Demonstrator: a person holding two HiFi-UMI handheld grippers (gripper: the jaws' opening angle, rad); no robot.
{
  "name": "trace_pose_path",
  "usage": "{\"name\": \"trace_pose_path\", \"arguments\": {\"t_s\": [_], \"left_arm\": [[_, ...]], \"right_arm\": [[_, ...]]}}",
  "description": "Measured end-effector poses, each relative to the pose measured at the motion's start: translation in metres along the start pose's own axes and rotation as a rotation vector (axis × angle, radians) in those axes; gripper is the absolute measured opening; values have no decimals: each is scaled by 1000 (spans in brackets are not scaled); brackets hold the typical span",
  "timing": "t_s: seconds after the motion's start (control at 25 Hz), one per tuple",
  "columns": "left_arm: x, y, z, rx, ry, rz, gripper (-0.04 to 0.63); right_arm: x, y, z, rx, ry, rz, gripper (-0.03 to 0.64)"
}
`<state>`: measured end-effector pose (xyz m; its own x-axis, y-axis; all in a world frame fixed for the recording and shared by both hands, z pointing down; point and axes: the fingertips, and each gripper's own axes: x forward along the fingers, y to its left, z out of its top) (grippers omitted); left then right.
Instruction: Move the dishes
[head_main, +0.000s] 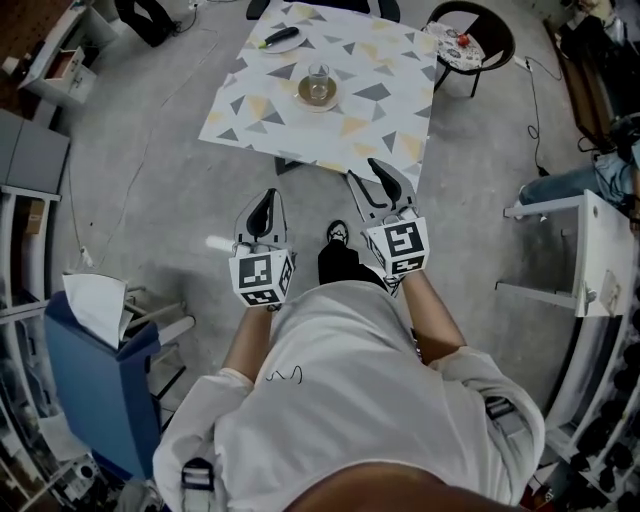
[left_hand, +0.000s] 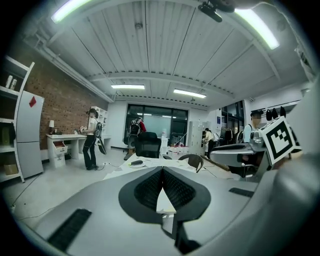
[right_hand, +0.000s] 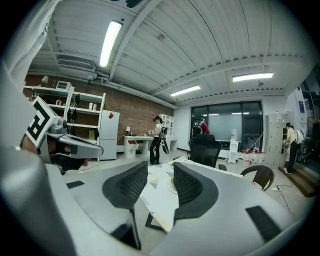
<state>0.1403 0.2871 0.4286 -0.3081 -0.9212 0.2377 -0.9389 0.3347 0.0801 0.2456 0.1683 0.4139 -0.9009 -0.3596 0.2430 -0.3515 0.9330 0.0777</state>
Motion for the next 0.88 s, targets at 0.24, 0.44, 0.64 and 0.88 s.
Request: {"name": "trace_pose_path", "arguments": {"t_s": [0.24,0.44,0.64,0.88], "left_arm": [[83,9,23,-6,28,1,18],[144,14,34,-14,54,9,18],[192,22,31,-22,98,17,18],[243,34,27,-13,149,-12,18]], "right_arm": [[63,-54,15,9,4,32,170],[103,-95,17,26,12,64,183],[135,-123,6,45,42,92,205],[170,-142,-13,82,92,97,224]]}}
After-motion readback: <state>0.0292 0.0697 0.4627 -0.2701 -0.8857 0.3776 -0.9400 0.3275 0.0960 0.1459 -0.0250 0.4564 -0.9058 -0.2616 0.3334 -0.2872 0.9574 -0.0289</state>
